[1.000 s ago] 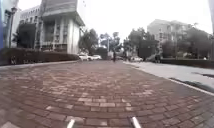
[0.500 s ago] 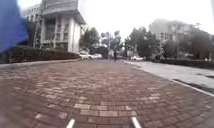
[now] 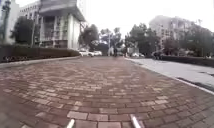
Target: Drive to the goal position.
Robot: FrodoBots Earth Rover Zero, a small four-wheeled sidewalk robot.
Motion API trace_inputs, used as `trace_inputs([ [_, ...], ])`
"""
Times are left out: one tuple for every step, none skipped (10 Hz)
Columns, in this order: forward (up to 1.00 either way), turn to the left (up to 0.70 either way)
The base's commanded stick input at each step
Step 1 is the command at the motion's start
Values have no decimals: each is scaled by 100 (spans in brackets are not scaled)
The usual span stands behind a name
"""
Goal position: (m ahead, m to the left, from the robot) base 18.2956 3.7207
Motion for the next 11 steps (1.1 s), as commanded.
trace_inputs([
  [70, 0],
  [70, 0],
  [70, 0],
  [70, 0],
  [70, 0],
  [70, 0],
  [70, 0],
  [70, 0],
  [70, 0],
  [70, 0],
  [70, 0],
])
